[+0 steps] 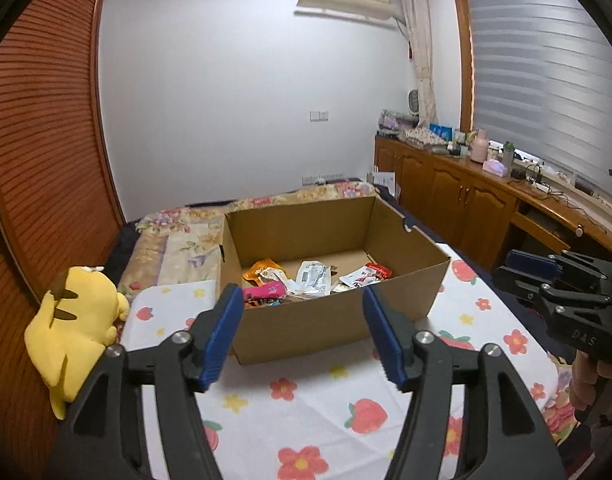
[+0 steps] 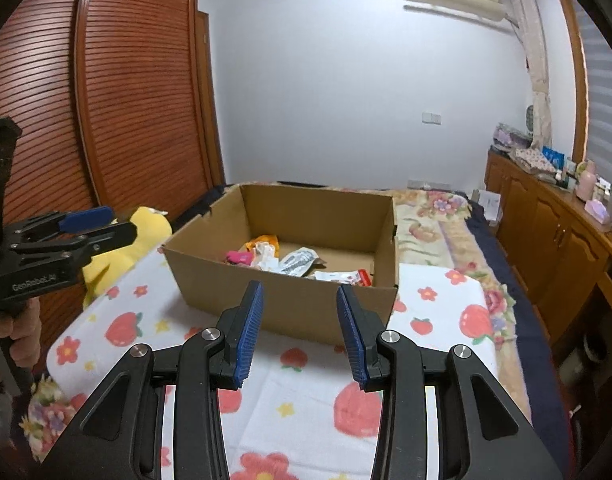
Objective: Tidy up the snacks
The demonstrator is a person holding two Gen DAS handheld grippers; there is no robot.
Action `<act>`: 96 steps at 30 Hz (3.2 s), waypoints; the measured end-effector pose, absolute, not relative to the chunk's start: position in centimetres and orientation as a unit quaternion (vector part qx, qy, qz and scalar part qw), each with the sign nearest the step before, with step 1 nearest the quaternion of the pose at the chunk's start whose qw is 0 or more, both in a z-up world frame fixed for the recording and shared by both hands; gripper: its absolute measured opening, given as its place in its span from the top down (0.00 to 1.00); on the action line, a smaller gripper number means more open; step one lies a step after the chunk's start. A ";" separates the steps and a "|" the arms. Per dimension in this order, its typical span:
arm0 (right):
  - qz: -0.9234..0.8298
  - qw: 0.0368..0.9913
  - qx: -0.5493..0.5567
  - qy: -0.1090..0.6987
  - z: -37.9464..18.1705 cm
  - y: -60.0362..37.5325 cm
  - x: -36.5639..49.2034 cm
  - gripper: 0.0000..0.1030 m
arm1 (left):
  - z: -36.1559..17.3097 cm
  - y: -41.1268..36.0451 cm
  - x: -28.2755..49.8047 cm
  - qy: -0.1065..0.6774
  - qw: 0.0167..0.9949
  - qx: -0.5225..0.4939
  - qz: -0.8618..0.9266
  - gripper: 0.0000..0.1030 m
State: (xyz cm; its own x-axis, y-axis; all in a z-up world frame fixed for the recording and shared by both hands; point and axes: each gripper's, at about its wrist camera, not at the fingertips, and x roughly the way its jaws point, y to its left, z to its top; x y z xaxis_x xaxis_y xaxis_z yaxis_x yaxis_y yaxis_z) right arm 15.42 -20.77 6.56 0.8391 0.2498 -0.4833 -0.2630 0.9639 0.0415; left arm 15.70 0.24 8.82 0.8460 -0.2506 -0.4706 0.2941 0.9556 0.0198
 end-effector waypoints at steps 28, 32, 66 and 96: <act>0.062 0.977 -0.009 0.203 5.0 -21.3 8.4 0.00 | 6.8 1.5 7.8 0.188 0.979 0.038 -0.062 0.00; 0.058 0.978 -0.012 0.200 4.6 -21.1 7.7 0.00 | 5.6 1.5 7.3 0.203 0.977 0.044 -0.050 0.00; 0.034 0.977 -0.004 0.211 0.9 -21.7 5.2 0.00 | -0.4 2.2 5.5 0.241 0.969 0.034 -0.032 0.00; 0.033 0.978 -0.004 0.208 1.2 -21.7 5.1 0.00 | 0.1 1.9 4.8 0.227 0.972 0.040 -0.030 0.00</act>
